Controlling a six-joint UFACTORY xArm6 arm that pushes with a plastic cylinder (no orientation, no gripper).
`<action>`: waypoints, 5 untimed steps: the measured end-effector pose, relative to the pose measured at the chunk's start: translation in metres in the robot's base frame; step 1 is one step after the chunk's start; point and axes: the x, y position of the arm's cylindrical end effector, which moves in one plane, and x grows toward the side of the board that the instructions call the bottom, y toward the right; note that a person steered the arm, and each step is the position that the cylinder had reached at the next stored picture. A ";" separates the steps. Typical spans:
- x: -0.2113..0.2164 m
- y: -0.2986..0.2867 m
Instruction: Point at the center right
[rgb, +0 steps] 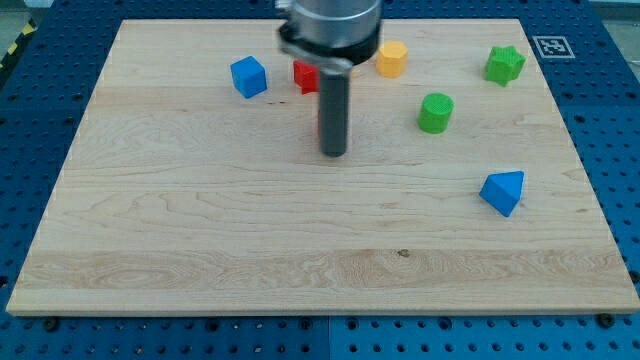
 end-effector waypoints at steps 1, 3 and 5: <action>0.068 0.019; -0.012 0.040; 0.178 0.082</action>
